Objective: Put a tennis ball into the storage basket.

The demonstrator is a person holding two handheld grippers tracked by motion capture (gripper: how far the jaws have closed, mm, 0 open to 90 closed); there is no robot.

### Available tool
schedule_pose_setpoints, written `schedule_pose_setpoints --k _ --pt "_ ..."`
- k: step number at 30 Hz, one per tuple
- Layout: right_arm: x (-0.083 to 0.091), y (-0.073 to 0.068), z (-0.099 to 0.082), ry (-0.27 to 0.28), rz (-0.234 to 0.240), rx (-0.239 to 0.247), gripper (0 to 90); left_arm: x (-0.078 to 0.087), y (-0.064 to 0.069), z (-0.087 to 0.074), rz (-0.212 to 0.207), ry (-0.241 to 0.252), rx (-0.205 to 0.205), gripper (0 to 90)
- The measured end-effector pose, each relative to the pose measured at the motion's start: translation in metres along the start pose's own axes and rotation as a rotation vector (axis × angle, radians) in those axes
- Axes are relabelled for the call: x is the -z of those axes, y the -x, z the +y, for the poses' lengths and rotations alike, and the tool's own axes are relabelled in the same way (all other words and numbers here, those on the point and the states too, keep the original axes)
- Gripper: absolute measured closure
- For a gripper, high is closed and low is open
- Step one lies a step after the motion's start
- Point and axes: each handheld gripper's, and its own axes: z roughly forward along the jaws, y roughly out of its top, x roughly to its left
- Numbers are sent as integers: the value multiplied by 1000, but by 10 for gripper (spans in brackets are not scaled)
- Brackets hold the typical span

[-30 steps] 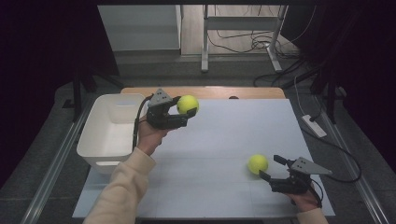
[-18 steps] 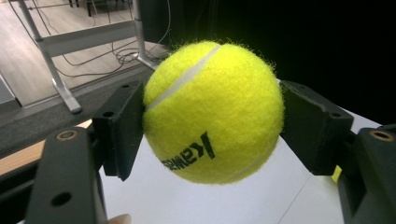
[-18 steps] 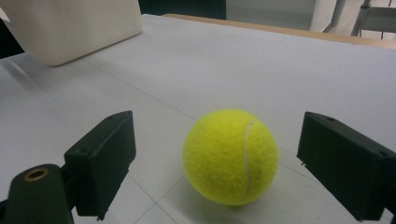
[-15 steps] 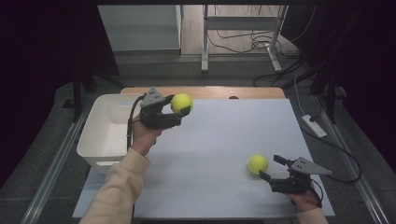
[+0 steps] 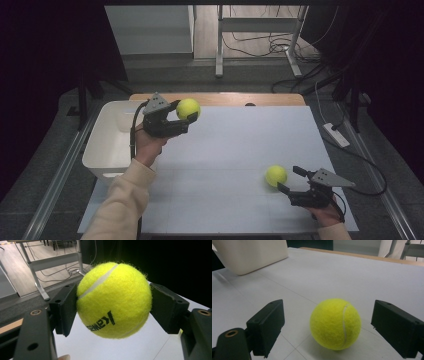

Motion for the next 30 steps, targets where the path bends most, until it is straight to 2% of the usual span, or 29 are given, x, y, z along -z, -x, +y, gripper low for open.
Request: schedule_pose_setpoints --k 30 --pt "0 0 0 -1 -1 2 117 16 -12 0 54 12 5 275"
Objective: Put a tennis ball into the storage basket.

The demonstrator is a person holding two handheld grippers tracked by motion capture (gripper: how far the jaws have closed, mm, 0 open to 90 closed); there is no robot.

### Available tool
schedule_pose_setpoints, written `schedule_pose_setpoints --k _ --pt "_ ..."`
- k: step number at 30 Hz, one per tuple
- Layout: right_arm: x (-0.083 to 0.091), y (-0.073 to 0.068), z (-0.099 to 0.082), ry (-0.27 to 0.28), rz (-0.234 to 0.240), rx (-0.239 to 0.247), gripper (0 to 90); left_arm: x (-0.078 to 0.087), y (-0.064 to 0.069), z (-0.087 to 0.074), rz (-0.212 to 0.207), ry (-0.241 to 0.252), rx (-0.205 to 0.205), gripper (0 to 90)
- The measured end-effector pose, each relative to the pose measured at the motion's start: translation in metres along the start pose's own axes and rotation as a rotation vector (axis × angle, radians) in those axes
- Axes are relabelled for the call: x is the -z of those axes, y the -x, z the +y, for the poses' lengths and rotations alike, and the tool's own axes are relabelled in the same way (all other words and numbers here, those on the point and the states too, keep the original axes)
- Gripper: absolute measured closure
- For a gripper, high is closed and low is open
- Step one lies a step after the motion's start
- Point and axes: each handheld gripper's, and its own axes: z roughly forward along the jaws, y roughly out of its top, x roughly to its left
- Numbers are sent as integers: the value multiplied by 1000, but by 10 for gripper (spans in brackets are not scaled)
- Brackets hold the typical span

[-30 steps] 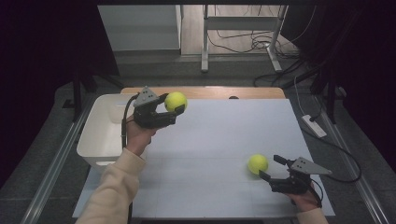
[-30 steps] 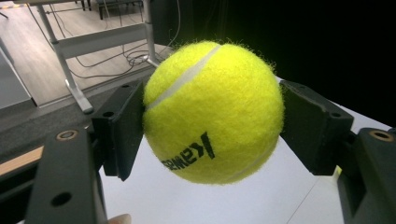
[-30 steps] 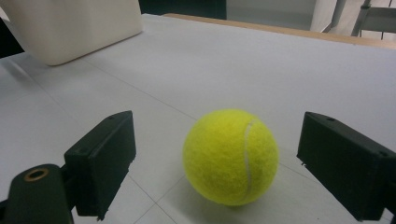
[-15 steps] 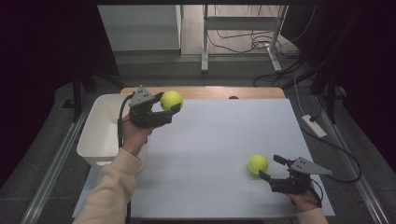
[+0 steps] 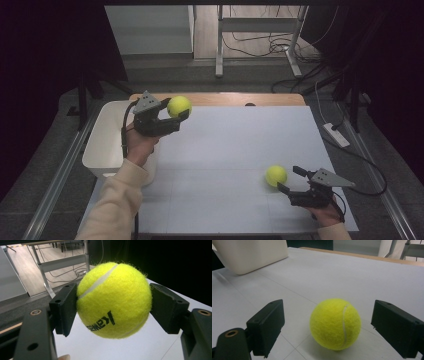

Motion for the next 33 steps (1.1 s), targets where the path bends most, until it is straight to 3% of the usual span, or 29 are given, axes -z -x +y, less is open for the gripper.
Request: schedule_pose_setpoints --k 33 --pt "-1 0 0 -1 -1 3 117 18 -23 -1 86 -2 11 275"
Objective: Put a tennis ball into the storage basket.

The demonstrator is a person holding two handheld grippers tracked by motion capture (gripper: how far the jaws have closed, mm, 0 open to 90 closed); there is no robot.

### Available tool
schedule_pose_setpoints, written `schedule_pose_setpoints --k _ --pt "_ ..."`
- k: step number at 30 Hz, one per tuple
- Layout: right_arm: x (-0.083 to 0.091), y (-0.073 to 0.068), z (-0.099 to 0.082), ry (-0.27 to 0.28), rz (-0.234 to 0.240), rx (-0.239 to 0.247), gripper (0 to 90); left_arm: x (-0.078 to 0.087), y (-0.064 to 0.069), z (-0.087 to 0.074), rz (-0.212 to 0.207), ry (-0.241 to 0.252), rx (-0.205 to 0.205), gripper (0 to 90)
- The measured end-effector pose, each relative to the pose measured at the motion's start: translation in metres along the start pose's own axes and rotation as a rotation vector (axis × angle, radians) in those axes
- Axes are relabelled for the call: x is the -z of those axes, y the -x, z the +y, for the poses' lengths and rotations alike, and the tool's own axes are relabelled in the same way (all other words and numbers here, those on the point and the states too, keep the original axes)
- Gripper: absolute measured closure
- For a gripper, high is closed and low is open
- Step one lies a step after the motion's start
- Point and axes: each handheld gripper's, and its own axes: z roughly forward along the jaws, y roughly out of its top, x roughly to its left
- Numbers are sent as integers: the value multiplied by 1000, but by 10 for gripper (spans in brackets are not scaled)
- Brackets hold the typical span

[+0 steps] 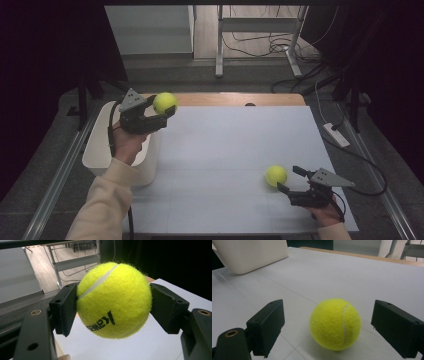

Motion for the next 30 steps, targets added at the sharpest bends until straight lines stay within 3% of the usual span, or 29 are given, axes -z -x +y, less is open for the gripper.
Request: schedule_pose_setpoints --k 30 --pt "0 1 0 2 -2 -1 117 11 -37 -9 118 -41 40 274"
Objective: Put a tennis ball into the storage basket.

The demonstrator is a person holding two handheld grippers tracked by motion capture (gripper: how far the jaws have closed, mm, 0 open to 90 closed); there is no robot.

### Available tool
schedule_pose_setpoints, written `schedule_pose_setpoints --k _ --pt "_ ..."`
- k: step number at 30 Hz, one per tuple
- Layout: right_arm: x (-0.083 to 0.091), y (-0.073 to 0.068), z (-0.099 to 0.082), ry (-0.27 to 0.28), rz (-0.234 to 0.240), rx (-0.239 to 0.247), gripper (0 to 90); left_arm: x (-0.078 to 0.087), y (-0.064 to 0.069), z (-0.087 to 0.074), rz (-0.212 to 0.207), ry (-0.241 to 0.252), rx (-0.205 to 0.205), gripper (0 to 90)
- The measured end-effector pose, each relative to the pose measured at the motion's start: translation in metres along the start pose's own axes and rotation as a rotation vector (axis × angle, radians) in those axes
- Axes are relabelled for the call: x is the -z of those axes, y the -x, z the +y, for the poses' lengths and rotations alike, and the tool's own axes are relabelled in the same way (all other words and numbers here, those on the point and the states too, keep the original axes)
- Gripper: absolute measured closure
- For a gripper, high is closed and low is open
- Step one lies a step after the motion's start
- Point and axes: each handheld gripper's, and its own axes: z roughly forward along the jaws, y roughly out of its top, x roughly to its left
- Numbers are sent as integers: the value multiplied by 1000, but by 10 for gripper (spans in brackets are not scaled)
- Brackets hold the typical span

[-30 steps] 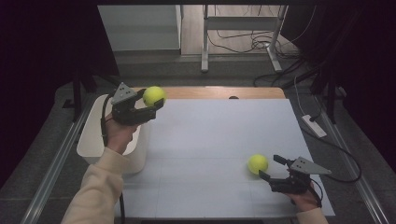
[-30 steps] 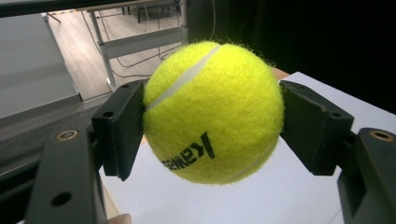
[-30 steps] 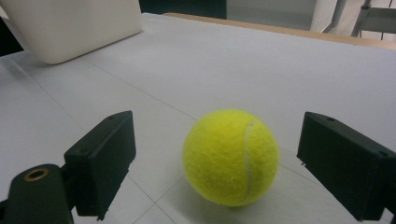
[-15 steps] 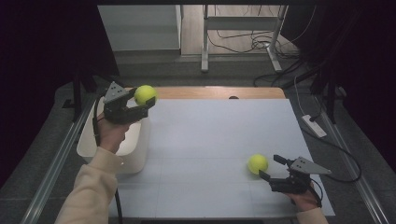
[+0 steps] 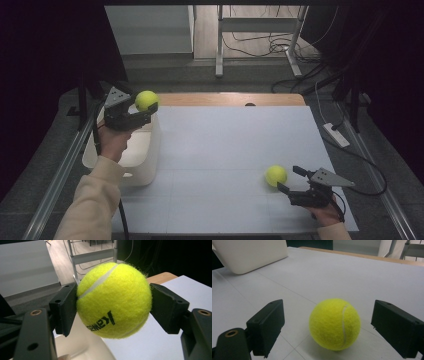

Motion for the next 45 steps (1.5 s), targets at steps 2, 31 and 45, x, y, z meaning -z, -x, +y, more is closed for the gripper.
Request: schedule_pose_setpoints --k 2,31,45 --pt "0 0 0 -1 0 0 117 0 -2 -1 7 -3 3 274" --pt "0 0 0 -6 -1 2 117 -10 -36 -10 115 -56 61 274" --pt "0 0 0 -3 -1 4 117 -5 -54 -15 172 -85 82 274"
